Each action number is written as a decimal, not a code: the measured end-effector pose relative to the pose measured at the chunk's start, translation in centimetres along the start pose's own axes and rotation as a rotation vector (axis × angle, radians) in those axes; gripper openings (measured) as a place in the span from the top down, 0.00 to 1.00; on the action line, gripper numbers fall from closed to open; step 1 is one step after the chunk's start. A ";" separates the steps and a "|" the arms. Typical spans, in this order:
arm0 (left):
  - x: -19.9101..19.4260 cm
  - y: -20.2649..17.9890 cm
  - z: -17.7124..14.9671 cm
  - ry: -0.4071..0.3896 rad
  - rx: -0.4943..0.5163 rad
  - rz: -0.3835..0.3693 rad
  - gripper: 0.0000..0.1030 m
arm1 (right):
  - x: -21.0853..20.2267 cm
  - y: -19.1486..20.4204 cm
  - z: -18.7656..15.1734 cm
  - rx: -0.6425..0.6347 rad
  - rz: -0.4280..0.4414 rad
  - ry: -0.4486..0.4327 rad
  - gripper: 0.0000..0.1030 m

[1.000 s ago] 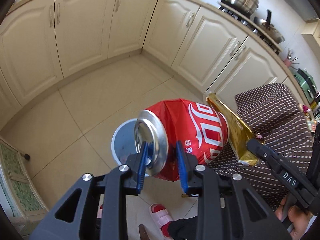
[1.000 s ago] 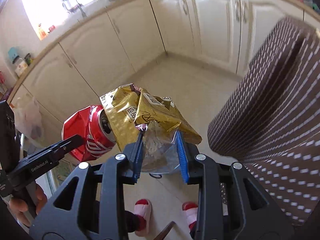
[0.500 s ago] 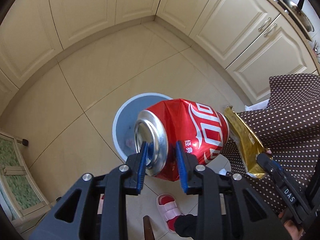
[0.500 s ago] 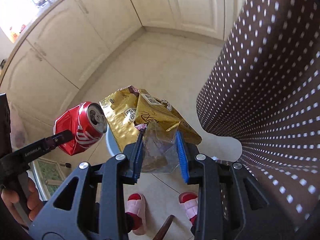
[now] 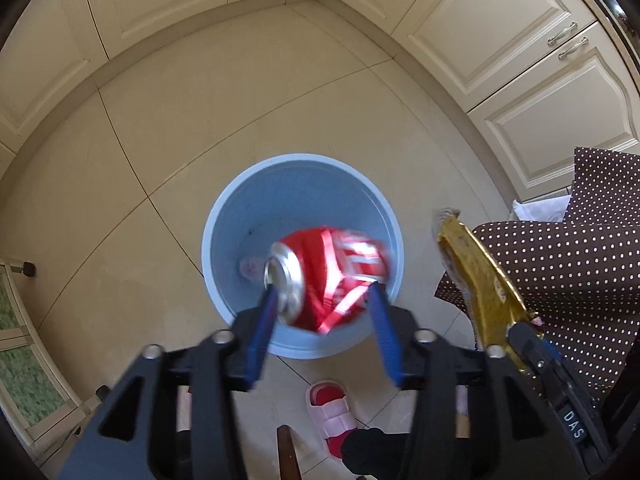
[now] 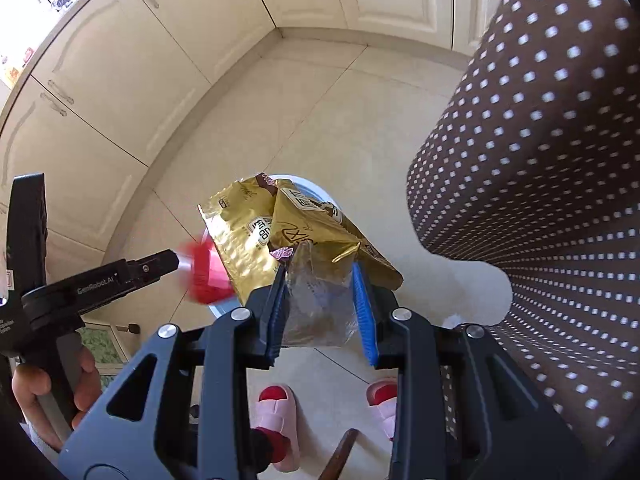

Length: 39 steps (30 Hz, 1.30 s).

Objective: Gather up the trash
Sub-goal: 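Carry the can and gold bag over the bin and open both tools, then raise both tools from the bin back toward the table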

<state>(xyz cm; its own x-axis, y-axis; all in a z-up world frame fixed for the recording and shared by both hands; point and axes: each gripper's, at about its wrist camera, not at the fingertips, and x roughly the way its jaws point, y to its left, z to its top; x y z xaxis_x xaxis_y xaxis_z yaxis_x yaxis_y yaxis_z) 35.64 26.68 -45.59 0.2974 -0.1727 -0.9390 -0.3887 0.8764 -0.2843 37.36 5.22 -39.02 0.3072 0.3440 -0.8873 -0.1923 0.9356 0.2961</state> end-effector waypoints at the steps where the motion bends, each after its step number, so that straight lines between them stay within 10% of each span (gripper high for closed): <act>1: -0.1 -0.1 -0.1 -0.012 0.009 0.007 0.49 | 0.5 0.2 0.1 0.000 0.000 0.004 0.70; 25: -3.2 3.1 0.7 -0.067 -0.042 0.039 0.43 | 7.3 5.0 1.0 0.022 0.089 0.057 0.55; 39: -9.8 1.3 -2.8 -0.178 0.005 0.062 0.43 | -1.1 5.8 0.3 -0.075 0.052 -0.077 0.50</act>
<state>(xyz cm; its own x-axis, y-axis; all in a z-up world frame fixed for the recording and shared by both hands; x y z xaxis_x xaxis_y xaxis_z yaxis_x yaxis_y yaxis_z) 29.76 28.26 -37.31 0.4228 -0.0368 -0.9055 -0.4068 0.8851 -0.2259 36.14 10.26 -36.21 0.3653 0.3995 -0.8408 -0.2782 0.9088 0.3110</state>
